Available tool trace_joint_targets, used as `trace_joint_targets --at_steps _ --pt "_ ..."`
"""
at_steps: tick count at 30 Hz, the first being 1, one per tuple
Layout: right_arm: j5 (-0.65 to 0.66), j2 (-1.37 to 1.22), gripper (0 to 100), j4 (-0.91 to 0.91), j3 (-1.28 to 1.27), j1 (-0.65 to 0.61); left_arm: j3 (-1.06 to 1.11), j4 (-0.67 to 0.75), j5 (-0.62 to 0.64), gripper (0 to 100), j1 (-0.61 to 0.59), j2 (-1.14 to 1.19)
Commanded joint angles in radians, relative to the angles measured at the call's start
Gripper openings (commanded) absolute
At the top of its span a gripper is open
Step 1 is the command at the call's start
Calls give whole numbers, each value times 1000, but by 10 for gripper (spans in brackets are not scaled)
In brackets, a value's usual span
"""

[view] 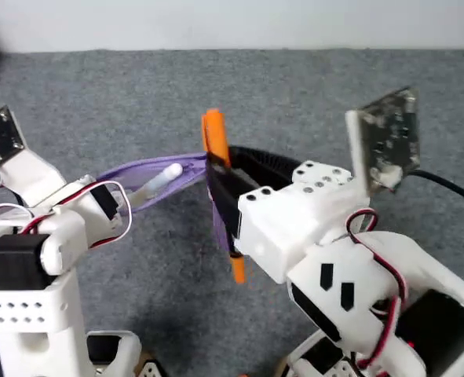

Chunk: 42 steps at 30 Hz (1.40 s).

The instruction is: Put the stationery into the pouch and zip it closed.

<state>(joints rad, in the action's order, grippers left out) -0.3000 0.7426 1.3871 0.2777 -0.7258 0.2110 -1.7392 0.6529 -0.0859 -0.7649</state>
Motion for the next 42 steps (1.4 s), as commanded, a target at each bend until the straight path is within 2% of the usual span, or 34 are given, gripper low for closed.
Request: trace_joint_targets --at_steps 1,7,13,16,21,25,31,35,38,42 --pt "-9 21 8 -163 -26 -25 1 -11 32 13 9 -11" --pt "8 15 8 -486 -164 -27 47 21 43 13 11 -11" --pt "183 15 8 -854 -396 -93 76 37 43 13 11 -11" --pt "250 13 8 -981 -502 -162 76 37 43 13 11 -11" --pt "296 13 8 -1187 -677 -168 76 37 43 13 9 -11" --pt "295 13 8 -1285 -784 -174 76 37 43 13 8 -11" --pt "285 12 8 -1392 -925 -196 76 38 46 13 6 -11" --pt "212 24 9 -1403 -999 -188 76 54 64 13 11 -11" --pt "167 45 9 -1336 -1016 -170 76 61 64 13 8 -11" --pt "140 91 46 -1095 -1016 -168 76 61 64 13 6 -11"
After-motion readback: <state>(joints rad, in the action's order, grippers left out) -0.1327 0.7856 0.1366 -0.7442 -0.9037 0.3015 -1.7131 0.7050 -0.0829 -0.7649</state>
